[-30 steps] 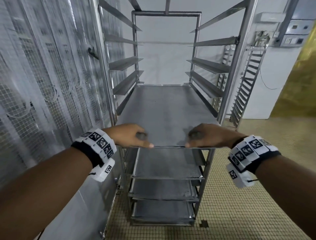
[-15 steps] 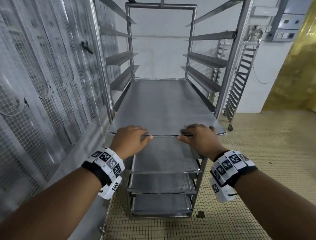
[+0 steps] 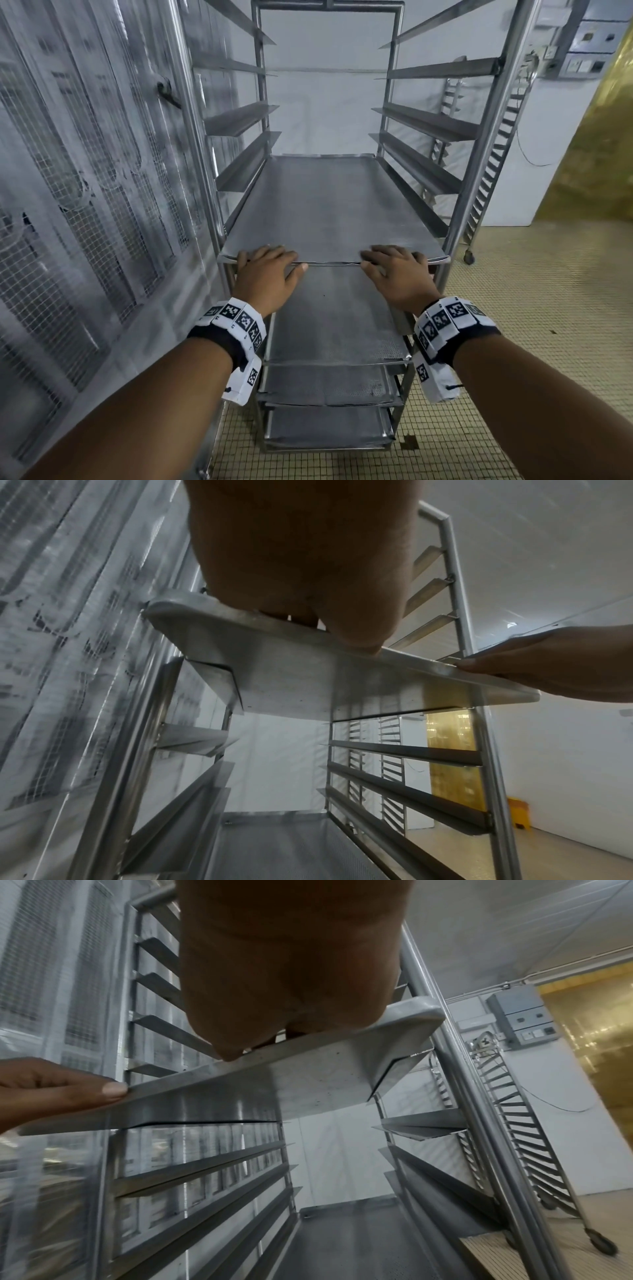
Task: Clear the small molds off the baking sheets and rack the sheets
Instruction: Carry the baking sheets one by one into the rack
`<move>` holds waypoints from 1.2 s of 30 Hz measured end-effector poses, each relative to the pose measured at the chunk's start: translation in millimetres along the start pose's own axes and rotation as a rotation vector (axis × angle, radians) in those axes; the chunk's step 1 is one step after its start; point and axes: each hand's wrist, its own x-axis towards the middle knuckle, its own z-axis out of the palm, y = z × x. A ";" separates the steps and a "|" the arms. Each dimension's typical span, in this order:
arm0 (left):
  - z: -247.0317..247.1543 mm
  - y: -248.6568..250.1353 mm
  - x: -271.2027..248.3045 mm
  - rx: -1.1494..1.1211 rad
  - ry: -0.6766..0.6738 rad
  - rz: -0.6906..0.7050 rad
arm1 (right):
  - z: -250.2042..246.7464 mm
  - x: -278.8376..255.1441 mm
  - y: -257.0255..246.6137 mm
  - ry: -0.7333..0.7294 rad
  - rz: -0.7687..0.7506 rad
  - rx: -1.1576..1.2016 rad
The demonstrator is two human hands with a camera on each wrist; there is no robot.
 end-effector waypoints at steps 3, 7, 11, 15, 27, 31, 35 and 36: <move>4.0 -2.3 16.3 -0.024 -0.004 -0.006 | 5.5 15.9 4.8 0.008 0.007 0.006; 10.9 -5.1 37.7 -0.034 0.003 -0.007 | 12.0 36.9 12.0 0.026 0.011 0.013; 18.6 -9.4 60.0 -0.036 0.008 -0.003 | 18.6 58.1 18.8 0.036 0.012 0.010; 25.7 -12.0 80.3 -0.046 0.016 -0.005 | 27.2 79.7 28.4 0.049 0.004 0.018; 36.8 -3.0 101.1 0.008 0.097 -0.025 | 38.2 106.3 39.4 0.107 0.017 0.045; 38.5 9.1 91.6 0.020 0.037 -0.092 | 30.1 103.0 42.3 0.049 -0.011 0.097; 55.0 29.2 71.9 0.016 -0.007 -0.019 | 32.2 72.6 45.5 0.002 -0.071 -0.007; 59.9 34.8 67.5 -0.003 -0.002 0.018 | 35.1 61.3 45.3 0.015 -0.063 -0.032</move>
